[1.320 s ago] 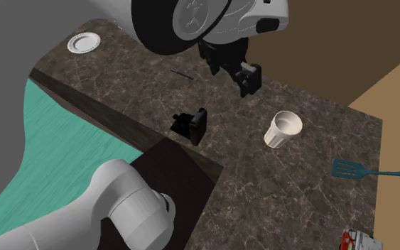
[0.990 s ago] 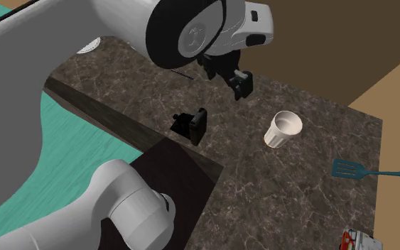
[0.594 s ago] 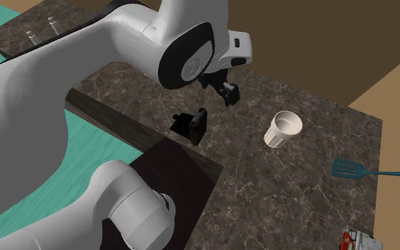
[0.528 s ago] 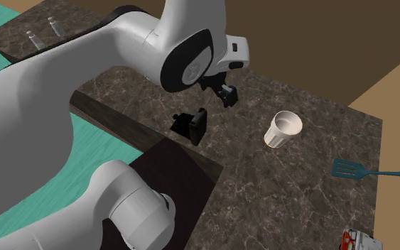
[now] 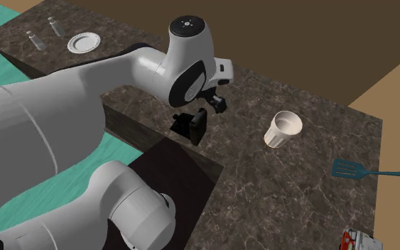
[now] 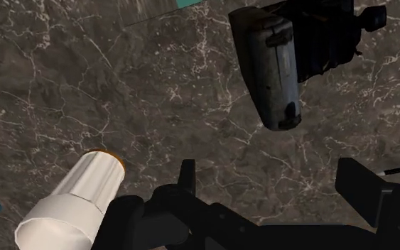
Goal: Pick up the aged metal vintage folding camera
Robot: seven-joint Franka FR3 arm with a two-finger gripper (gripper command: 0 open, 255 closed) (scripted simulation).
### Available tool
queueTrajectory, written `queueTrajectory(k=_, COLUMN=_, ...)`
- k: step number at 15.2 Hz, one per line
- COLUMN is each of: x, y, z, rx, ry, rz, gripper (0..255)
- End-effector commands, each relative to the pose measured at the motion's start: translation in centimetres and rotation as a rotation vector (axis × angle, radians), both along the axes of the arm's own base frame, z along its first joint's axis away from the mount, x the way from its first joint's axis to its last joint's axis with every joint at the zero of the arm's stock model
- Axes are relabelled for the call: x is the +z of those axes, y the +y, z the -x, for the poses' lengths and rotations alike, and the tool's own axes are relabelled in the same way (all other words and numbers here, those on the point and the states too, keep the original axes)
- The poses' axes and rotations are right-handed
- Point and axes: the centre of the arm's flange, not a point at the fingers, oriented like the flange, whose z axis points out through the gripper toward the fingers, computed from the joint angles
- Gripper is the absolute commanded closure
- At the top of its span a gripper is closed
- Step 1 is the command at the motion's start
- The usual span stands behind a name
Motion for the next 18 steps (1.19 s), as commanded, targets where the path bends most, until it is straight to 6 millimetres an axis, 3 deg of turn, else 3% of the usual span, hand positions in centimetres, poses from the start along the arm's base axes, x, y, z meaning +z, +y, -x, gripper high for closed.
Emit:
queueTrajectory(k=1, x=-2.5, y=1.4, z=-0.5, rx=0.009, ry=0.000, rz=-0.003, gripper=0)
queueTrajectory(k=4, x=-6.0, y=2.9, z=-0.9, rx=0.023, ry=0.004, rz=-0.005, gripper=0)
queueTrajectory(k=12, x=-10.3, y=3.2, z=-1.0, rx=0.025, ry=0.004, rz=-0.006, gripper=0)
queueTrajectory(k=14, x=-10.6, y=3.2, z=-1.0, rx=0.025, ry=0.004, rz=-0.006, gripper=0)
queueTrajectory(k=15, x=-10.6, y=3.2, z=-0.9, rx=0.025, ry=0.004, rz=-0.006, gripper=255)
queueTrajectory(k=18, x=-10.6, y=3.3, z=-1.0, rx=0.025, ry=0.004, rz=-0.006, gripper=255)
